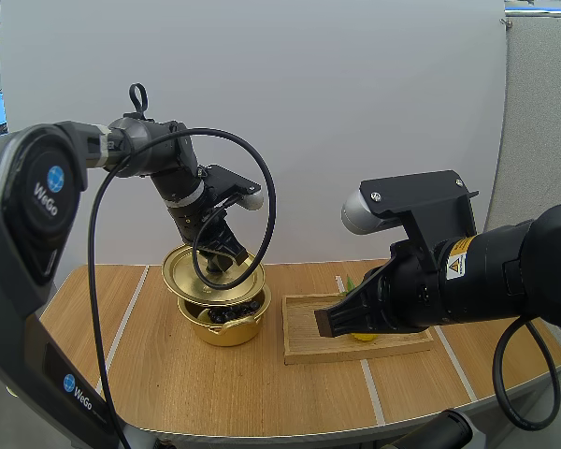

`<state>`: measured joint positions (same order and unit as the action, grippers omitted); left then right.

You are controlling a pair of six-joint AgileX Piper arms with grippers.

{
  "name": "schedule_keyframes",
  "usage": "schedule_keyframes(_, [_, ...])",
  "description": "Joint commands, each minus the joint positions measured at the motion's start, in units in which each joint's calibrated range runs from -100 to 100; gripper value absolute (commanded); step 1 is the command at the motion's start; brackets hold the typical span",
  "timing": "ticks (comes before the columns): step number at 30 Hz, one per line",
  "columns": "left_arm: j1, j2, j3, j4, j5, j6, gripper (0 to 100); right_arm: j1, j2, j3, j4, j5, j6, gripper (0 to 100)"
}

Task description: Open the pot, put the grape inside, and close it

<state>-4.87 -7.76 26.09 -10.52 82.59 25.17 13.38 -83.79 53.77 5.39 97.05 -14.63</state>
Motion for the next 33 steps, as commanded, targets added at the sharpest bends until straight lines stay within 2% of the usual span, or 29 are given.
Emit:
schedule_keyframes(1, [-0.09, 5.03, -3.81, -1.79, -3.30, 0.30, 0, -0.20, -0.45, 0.15, 0.31, 1.20, 0.10, 0])
schedule_keyframes(16, [-0.09, 12.54, -4.44, -3.48, -7.24, 1.42, 0, -0.20, -0.45, 0.15, -0.13, 1.19, 0.10, 0])
schedule_keyframes(33, [-0.09, 18.24, -4.44, -4.15, -6.07, 1.42, 0, -0.20, -0.45, 0.15, -0.11, 1.36, 0.10, 0])
